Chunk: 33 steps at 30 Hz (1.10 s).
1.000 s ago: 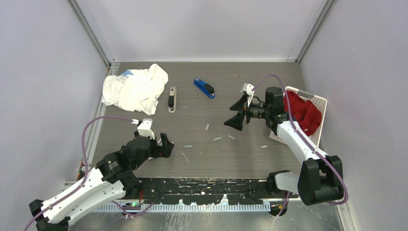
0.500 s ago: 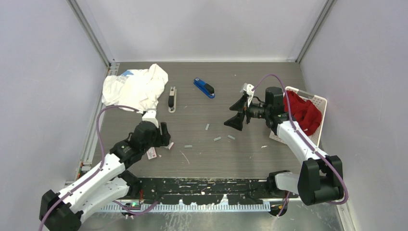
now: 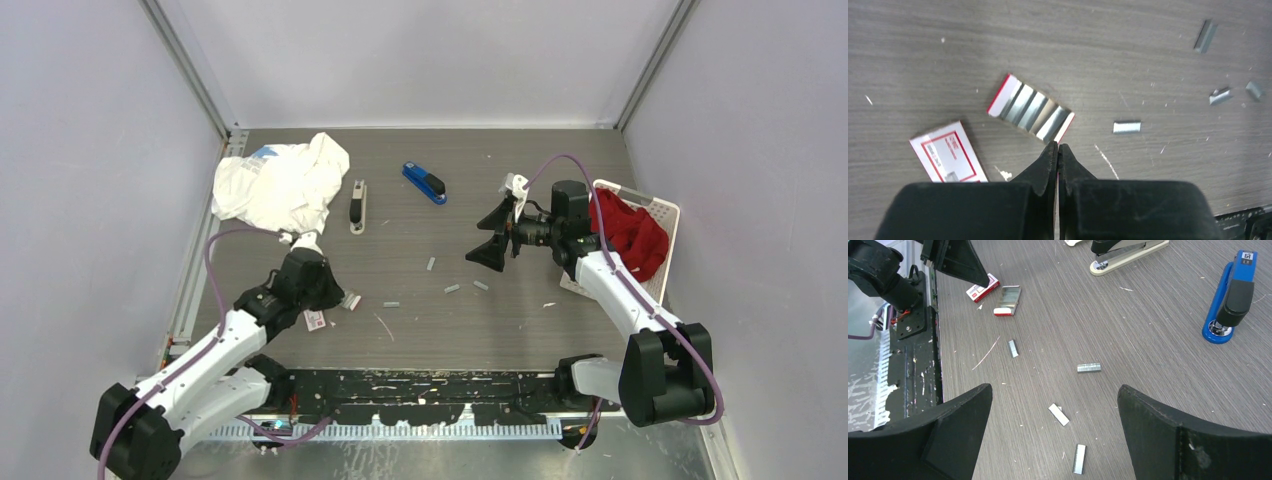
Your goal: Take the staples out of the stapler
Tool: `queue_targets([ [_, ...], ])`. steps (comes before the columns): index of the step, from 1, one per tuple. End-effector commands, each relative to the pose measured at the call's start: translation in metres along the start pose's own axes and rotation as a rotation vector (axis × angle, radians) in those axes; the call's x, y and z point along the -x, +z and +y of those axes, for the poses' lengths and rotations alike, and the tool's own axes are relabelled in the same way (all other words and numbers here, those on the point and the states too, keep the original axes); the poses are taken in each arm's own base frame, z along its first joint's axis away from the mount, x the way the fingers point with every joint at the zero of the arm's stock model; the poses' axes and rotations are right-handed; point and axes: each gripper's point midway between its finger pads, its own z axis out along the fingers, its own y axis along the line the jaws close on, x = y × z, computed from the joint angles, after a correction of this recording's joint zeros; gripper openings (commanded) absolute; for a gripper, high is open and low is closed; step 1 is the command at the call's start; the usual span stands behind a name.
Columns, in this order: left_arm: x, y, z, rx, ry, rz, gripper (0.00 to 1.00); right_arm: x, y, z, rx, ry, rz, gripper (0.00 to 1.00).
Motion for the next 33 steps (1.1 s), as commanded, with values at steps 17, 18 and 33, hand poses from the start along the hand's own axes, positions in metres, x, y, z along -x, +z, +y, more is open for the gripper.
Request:
queue_targets([
  [17,-0.039,0.011,0.029,0.189,-0.067,0.018,0.00,0.021,-0.002,-0.001,0.000,-0.067,-0.030,1.00],
  [18,-0.039,0.013,0.029,0.190,-0.068,0.021,0.00,0.021,-0.002,-0.001,0.000,-0.068,-0.031,1.00],
  [33,-0.036,0.035,0.013,0.157,-0.046,0.039,0.00,0.022,-0.003,-0.001,-0.001,-0.068,-0.031,1.00],
])
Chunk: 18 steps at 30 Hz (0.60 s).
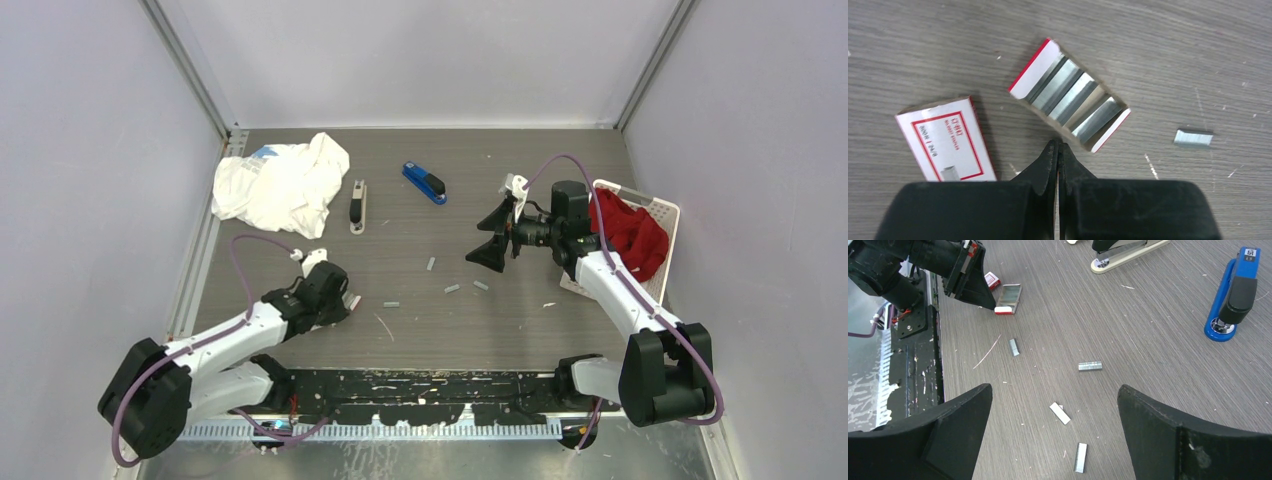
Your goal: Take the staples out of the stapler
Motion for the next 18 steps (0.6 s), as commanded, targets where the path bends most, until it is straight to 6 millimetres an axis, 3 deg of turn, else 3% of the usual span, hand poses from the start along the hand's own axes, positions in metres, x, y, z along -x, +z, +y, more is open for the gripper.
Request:
queue_targets([
  [1,0.019,0.004,-0.022,-0.056,-0.009,-0.053,0.00,0.024,-0.003,-0.001,-0.003,-0.076,-0.036,1.00],
  [13,0.031,0.025,-0.056,-0.099,0.044,-0.025,0.02,0.025,-0.004,-0.002,-0.004,-0.073,-0.037,1.00],
  [17,0.029,0.012,-0.071,-0.171,0.099,0.035,0.05,0.025,-0.005,-0.003,-0.008,-0.073,-0.038,1.00],
  [18,0.031,0.000,-0.078,-0.227,0.114,0.030,0.06,0.025,-0.005,-0.003,-0.008,-0.074,-0.039,1.00],
])
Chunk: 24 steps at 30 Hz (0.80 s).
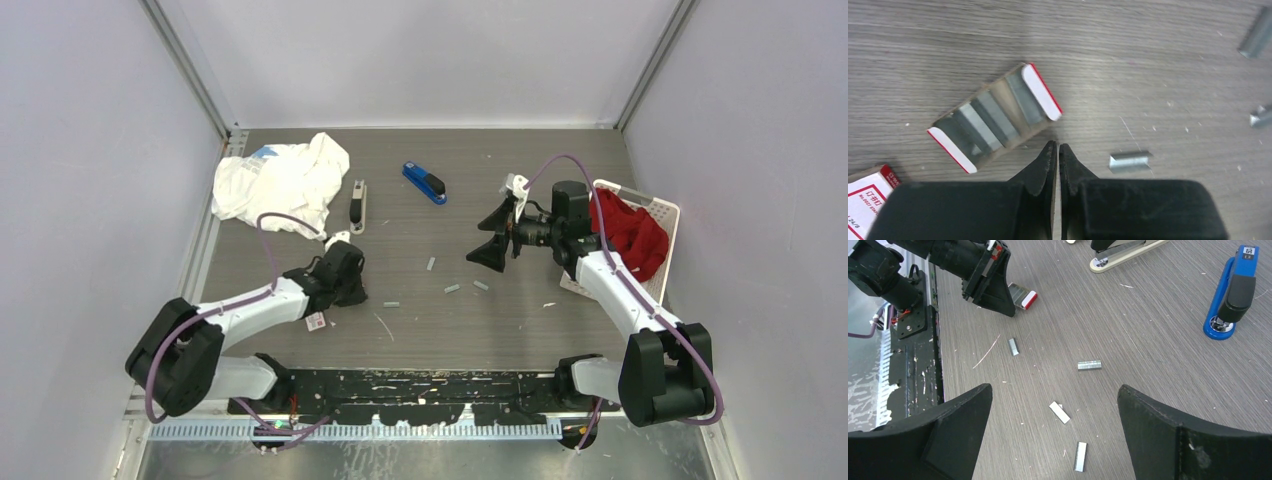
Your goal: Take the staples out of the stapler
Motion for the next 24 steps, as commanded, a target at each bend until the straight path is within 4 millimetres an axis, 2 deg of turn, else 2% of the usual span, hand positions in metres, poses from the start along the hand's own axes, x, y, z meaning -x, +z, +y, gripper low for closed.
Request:
queue_targets([
  [1,0.008,-0.031,-0.035,-0.200,0.086,0.012,0.08,0.026,-0.004,-0.002,-0.004,-0.080,-0.041,1.00],
  [3,0.005,-0.051,-0.044,-0.314,0.128,-0.004,0.12,0.027,-0.004,-0.002,-0.004,-0.079,-0.041,1.00],
  [5,0.007,-0.068,-0.040,-0.353,0.144,-0.065,0.27,0.027,-0.004,-0.002,-0.003,-0.079,-0.041,1.00],
  [8,0.019,-0.085,-0.012,-0.293,0.116,-0.207,0.52,0.027,-0.004,-0.002,-0.002,-0.080,-0.042,1.00],
  [11,0.027,-0.089,0.012,-0.210,0.062,-0.278,0.65,0.026,-0.004,-0.001,-0.001,-0.077,-0.042,1.00],
  [17,0.028,-0.076,0.038,-0.067,-0.053,-0.277,0.74,0.027,-0.005,-0.001,-0.001,-0.075,-0.043,1.00],
  [24,0.031,-0.054,0.042,0.008,-0.157,-0.250,0.73,0.026,-0.005,-0.001,0.004,-0.074,-0.043,1.00],
])
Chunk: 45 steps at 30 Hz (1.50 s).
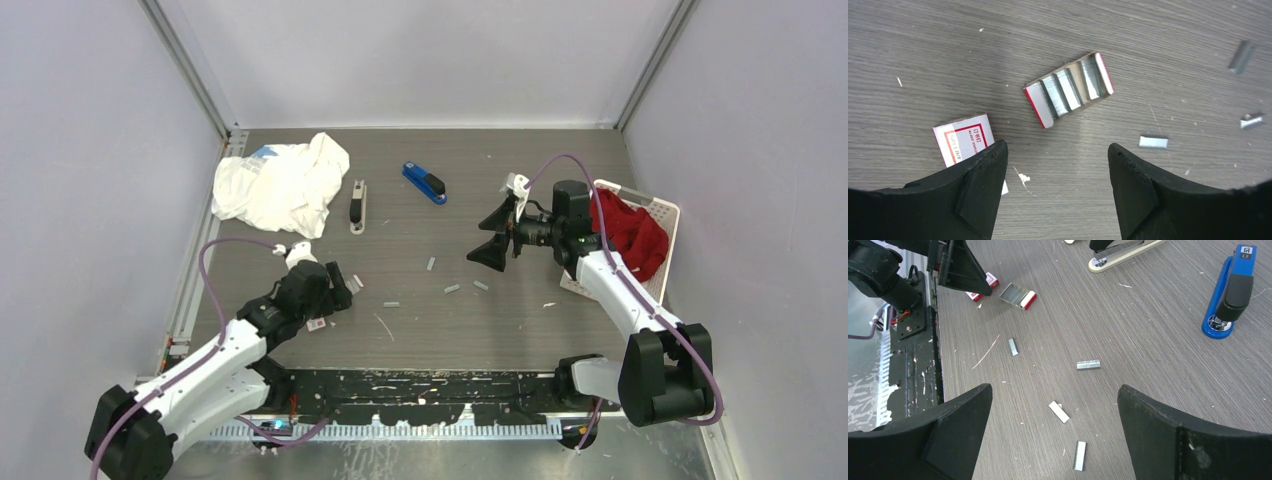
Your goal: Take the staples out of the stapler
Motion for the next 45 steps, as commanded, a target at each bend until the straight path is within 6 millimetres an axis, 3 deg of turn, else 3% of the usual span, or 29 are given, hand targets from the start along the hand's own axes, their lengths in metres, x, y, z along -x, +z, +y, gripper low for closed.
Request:
queue_targets([
  [1,0.014,0.012,-0.001,0.040,-0.093,-0.051,0.72,0.026,-0.003,0.001,0.011,-0.079,-0.044,1.00],
  [15,0.012,0.041,-0.006,0.038,-0.132,-0.007,0.59,0.026,-0.003,0.003,0.018,-0.077,-0.046,1.00],
  [27,0.016,0.051,-0.002,0.062,-0.139,0.001,0.56,0.027,-0.003,0.003,0.022,-0.075,-0.048,1.00],
  [45,0.017,0.064,-0.025,0.000,-0.161,0.047,0.48,0.029,-0.004,0.005,0.023,-0.079,-0.053,1.00],
])
